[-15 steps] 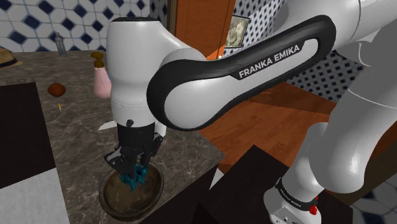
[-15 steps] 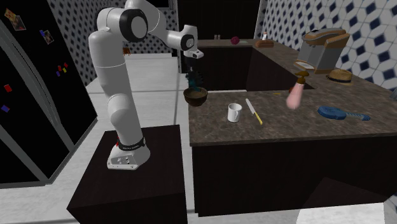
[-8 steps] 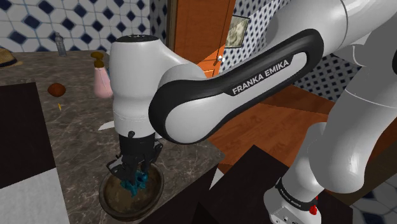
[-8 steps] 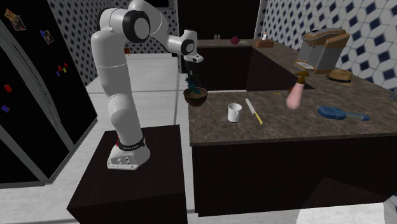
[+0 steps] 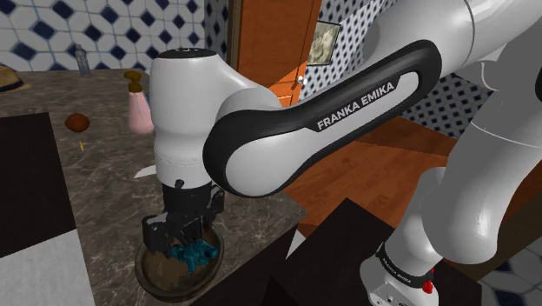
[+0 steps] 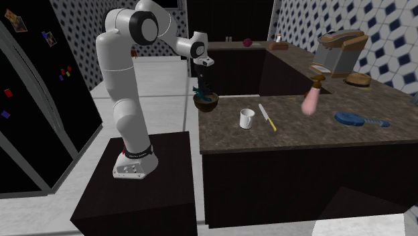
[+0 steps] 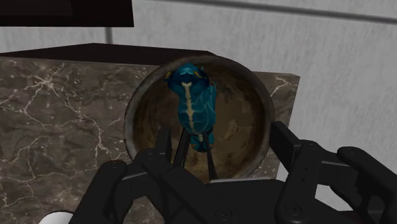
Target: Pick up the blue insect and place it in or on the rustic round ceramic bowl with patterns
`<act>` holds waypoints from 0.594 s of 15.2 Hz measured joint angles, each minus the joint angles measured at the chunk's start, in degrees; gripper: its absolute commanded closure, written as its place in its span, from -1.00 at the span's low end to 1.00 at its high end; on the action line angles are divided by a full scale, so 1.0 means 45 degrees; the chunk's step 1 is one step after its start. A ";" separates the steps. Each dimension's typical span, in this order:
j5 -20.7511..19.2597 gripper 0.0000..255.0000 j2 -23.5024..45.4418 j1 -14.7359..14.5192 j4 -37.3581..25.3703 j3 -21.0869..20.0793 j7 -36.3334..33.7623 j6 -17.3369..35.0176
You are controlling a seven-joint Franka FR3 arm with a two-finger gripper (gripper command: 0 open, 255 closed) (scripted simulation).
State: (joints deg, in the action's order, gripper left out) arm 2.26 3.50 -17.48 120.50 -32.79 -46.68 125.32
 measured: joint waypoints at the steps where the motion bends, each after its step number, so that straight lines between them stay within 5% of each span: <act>1: 0.0000 -1.00 0.0000 0.0000 -0.0001 0.0000 0.0000 0.0000; 9: 0.0422 -1.00 -0.0740 0.0111 -0.0843 0.0048 0.0288 -0.1469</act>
State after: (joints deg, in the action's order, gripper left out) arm 4.15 0.17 -16.98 116.71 -32.57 -45.38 118.71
